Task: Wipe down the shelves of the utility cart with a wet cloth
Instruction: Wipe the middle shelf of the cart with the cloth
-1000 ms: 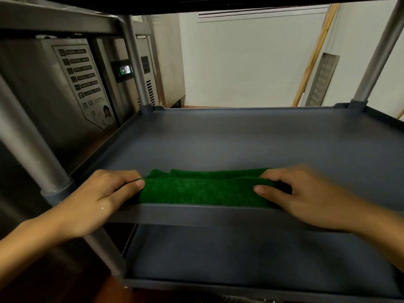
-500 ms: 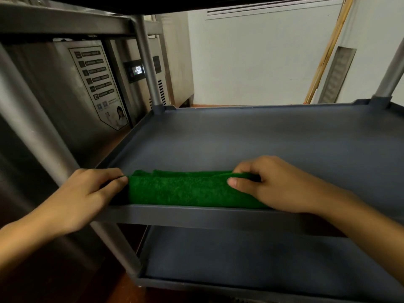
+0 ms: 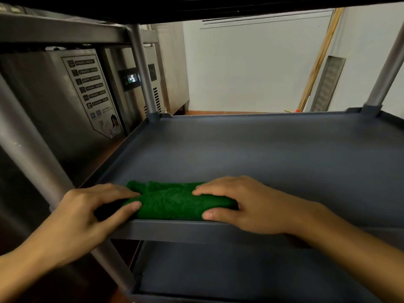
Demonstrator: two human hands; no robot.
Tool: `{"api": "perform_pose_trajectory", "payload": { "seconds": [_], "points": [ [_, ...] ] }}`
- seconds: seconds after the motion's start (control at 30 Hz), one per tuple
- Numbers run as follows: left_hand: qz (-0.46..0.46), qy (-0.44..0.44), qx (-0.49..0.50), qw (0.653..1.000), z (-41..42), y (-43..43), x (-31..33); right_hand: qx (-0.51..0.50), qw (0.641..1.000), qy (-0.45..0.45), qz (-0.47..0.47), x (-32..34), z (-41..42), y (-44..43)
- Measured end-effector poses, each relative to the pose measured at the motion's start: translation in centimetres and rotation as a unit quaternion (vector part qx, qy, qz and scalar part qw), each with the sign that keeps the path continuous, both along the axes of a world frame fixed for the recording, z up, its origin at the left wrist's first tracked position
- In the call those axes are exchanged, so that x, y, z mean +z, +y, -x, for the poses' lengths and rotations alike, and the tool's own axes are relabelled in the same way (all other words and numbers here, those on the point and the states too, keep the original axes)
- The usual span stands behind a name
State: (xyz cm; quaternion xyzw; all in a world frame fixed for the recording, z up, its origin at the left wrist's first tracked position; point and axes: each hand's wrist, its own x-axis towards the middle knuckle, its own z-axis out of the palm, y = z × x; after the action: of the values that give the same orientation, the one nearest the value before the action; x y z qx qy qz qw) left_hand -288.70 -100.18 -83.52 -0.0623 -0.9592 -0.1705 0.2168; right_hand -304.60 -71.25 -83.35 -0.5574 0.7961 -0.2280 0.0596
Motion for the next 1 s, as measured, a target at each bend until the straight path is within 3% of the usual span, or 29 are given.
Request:
{"api": "perform_pose_trajectory", "payload": {
  "seconds": [0.3,0.6,0.77,0.87,1.0],
  "points": [
    [0.034,-0.079,-0.003,0.996,2.0,-1.5,0.6,-0.003,1.000,0.023,-0.003,-0.3,1.7,-1.4],
    [0.055,0.026,0.046,0.997,6.6,-0.4,1.0,-0.071,0.994,0.067,0.045,0.7,5.4,-2.8],
    [0.041,-0.014,-0.010,0.999,6.5,0.4,1.4,-0.033,0.994,0.101,0.001,1.4,4.2,-2.2],
    [0.077,-0.059,-0.004,0.995,5.9,-0.5,0.9,-0.028,0.983,0.169,-0.067,0.7,3.7,-1.1],
    [0.122,-0.069,0.027,0.990,7.3,-0.9,0.4,-0.026,0.976,0.206,-0.062,0.4,4.7,-1.7]
  ]
}}
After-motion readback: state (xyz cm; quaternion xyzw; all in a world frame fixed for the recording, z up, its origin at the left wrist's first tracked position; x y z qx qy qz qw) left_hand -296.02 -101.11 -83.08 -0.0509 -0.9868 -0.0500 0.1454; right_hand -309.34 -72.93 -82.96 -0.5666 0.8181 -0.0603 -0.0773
